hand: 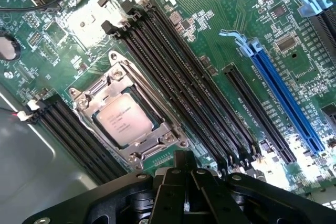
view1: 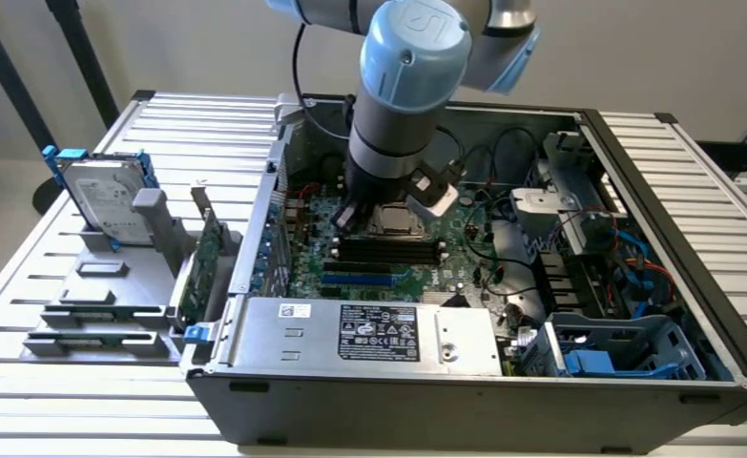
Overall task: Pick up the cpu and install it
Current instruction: 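Install the first cpu locking lever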
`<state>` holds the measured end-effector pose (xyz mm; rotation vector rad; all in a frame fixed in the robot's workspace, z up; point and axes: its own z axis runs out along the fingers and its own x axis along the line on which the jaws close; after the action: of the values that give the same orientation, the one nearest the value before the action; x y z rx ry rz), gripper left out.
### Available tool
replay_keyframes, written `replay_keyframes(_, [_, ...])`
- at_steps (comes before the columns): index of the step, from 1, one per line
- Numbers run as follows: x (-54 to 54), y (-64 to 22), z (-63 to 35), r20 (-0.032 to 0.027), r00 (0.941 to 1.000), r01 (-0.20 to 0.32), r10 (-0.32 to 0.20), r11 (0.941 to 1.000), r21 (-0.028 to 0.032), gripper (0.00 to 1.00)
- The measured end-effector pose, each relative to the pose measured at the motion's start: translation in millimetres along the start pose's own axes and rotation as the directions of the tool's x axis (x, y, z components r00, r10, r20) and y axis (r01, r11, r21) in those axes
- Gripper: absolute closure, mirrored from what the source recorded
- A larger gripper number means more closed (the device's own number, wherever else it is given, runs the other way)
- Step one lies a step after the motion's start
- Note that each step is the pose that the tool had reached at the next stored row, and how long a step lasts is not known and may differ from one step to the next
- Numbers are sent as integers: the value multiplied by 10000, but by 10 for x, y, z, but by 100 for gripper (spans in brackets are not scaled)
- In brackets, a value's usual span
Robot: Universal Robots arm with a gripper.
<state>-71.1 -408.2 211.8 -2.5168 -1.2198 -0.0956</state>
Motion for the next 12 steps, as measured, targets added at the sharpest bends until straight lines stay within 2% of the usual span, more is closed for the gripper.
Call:
replay_keyframes(6, [78,-64,-8,69,9999,138,-138,9999,11,89])
replay_keyframes(12, [167,-133,20,169,9989,443,-445,9990,71,89])
